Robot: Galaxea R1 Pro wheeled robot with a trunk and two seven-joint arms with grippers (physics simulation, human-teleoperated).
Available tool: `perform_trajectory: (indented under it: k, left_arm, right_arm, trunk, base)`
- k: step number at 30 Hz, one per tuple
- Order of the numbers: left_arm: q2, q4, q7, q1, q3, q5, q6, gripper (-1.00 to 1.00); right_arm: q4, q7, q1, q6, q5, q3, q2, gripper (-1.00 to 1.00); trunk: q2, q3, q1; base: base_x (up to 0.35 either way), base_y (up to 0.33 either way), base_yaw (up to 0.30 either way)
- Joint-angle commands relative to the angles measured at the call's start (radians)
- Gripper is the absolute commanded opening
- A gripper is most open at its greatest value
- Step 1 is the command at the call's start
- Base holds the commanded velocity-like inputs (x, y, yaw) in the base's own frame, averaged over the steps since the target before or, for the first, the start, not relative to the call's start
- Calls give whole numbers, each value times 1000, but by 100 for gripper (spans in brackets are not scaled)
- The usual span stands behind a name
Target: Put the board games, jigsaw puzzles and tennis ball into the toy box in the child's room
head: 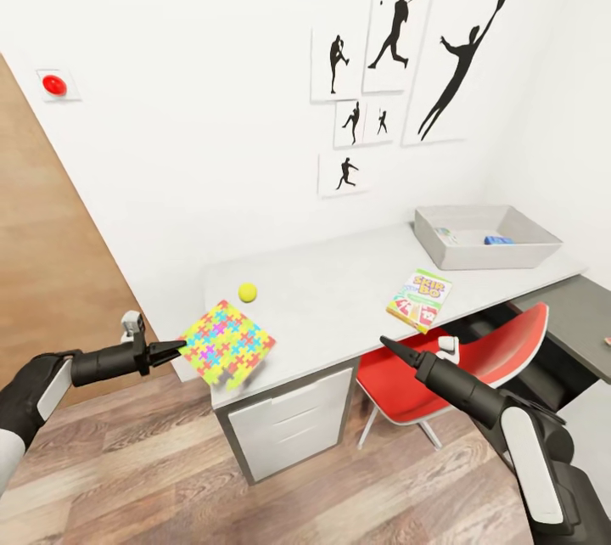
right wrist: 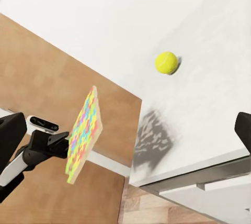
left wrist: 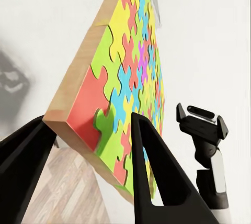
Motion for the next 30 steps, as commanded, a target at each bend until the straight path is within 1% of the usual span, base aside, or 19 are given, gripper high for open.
perform_trajectory:
  k: [1, 6, 10, 17, 30]
  left_arm:
    - [0, -1, -4, -1, -2, 2, 9, -100]
    - [-1, -2, -14, -1, -3, 1, 10, -100]
    - [-1, -2, -15, -1, -5, 1, 9, -100]
    - [-4, -2, -13, -1, -4, -2, 6, -100]
    - [-4, -2, -12, -1, -5, -3, 5, -100]
  right_arm:
    - [0, 3, 0, 5, 0, -5, 0, 100]
    - [0, 7, 0, 6, -4, -37, 0, 100]
    - [0, 7, 0, 7, -6, -48, 0, 100]
    - [0, 7, 0, 10, -7, -52, -1, 100]
    - [0, 7, 0, 9, -7, -52, -1, 100]
  trunk:
    - [6, 2, -4]
    - [41, 18, -23]
    - [69, 30, -38]
    - [118, 54, -65]
    - [209, 113, -115]
  base:
    - [0, 0, 0]
    - [0, 0, 0]
    - [0, 0, 0]
    - [0, 0, -23]
    - [0, 0, -169]
